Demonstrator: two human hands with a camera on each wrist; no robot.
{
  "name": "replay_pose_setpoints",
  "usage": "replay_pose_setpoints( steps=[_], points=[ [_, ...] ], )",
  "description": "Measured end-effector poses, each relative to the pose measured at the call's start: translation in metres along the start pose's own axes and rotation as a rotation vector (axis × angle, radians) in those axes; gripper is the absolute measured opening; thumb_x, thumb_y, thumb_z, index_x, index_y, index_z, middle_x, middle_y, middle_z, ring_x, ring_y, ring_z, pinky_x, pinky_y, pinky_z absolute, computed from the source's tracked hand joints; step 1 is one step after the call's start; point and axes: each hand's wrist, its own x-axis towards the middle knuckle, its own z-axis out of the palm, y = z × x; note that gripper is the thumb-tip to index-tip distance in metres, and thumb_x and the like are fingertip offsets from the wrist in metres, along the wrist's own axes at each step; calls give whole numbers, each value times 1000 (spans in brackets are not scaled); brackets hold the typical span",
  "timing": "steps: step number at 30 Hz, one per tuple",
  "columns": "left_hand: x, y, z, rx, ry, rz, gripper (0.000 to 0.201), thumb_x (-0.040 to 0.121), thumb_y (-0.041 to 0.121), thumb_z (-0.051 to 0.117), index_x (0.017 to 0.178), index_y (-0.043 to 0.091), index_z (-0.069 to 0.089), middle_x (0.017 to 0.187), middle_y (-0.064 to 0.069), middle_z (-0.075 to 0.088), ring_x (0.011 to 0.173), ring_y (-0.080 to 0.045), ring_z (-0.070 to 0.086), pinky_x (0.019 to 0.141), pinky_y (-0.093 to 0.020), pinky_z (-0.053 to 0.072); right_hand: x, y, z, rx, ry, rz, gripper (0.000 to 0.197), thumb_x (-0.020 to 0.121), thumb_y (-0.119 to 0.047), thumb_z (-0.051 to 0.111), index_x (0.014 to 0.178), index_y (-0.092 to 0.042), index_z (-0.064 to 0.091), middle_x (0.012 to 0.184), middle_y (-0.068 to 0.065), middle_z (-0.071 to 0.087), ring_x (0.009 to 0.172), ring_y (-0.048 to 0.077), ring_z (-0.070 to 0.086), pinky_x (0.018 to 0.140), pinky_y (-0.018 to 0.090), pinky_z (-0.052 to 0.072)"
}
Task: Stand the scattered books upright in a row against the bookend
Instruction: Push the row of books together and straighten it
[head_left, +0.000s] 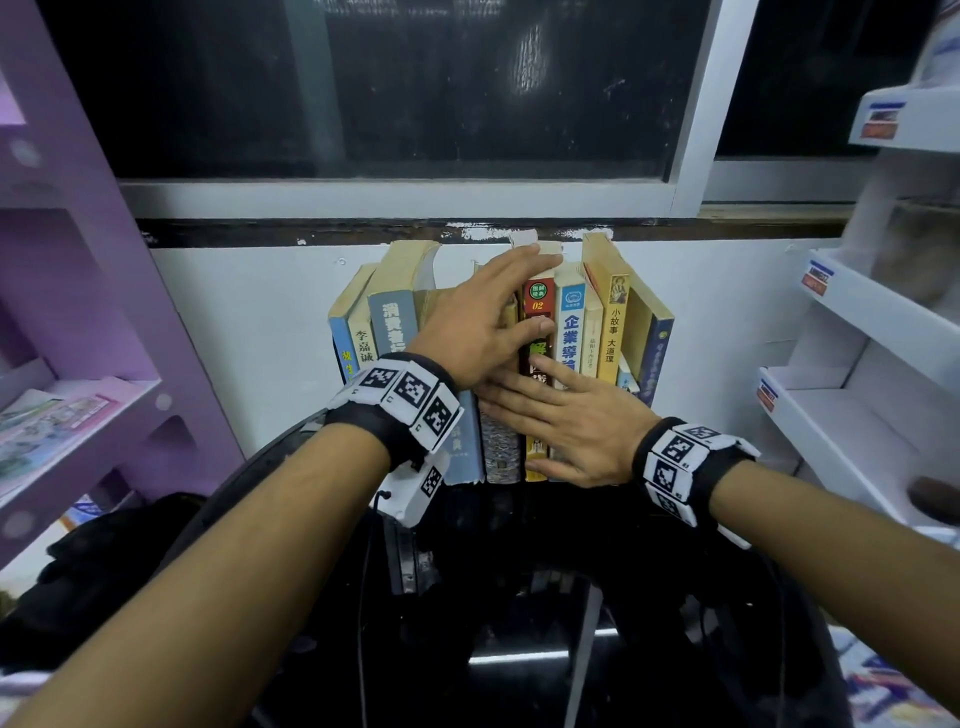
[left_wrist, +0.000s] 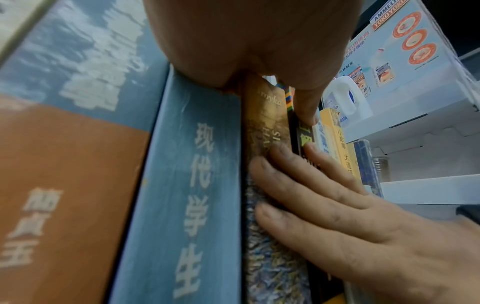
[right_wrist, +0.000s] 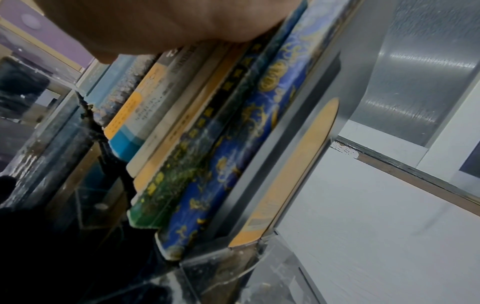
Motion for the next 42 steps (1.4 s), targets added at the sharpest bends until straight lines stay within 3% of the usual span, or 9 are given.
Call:
replay_pose_setpoints(
  steps=[3,7,10,12,18,23,28,35,42],
  points=[
    [-1,2,0,-7,-2,-4,55,92,39,57,143,35,35,154,9,30,139,-8,29,101,-25,26,0,-2,-4,21,-19,12,74,96,-52,35,153,-9,15,160,8,7,150,22,3,121,47,1],
    [0,4,-3,-62,-56,-42,55,92,46,53,143,37,36,155,8,29,141,-10,28,114,-42,29,-3,-6,-13,44,-47,26,73,97,-50,35,154,-8,15,161,10,8,150,25,2,120,49,0],
    [3,9,-7,33,-91,-67,59,88,58,43,143,38,35,155,7,30,143,-16,26,114,-55,21,-13,-8,-20,61,-58,16,71,97,-47,38,153,-8,18,162,10,10,150,25,2,121,50,2],
    [7,14,-10,146,-79,-49,61,87,61,37,144,38,33,155,6,31,144,-18,22,115,-58,13,-24,-10,-21,77,-69,13,70,98,-46,38,154,-9,18,162,9,8,150,25,1,121,50,1],
    [28,47,-14,150,-76,82,54,95,51,43,146,34,33,154,5,33,145,-17,20,115,-44,10,-49,-2,-23,72,-110,41,69,98,-45,37,154,-9,18,162,9,9,150,25,2,120,50,4],
    [41,53,2,199,-166,103,56,95,53,40,146,33,34,153,5,34,144,-17,23,117,-46,18,-51,5,-16,76,-138,47,71,99,-49,33,154,-9,15,163,8,6,150,25,0,120,49,4],
    [41,50,11,356,-130,138,54,94,56,39,144,36,37,150,10,40,137,-11,36,110,-32,28,-50,7,-8,51,-95,45,75,96,-51,37,154,-10,15,162,7,7,150,23,2,121,47,1],
    [39,48,17,438,-20,155,56,91,61,43,143,43,36,146,17,43,126,-15,50,96,-31,41,-47,8,5,7,-46,39,76,95,-52,38,154,-9,15,162,8,7,150,23,2,121,47,-1],
    [40,44,21,470,8,162,58,88,61,49,142,42,38,144,16,47,122,-18,54,92,-34,46,-46,9,13,-27,-3,35,75,96,-52,36,154,-9,12,161,7,2,150,23,2,121,47,-1]
  ],
)
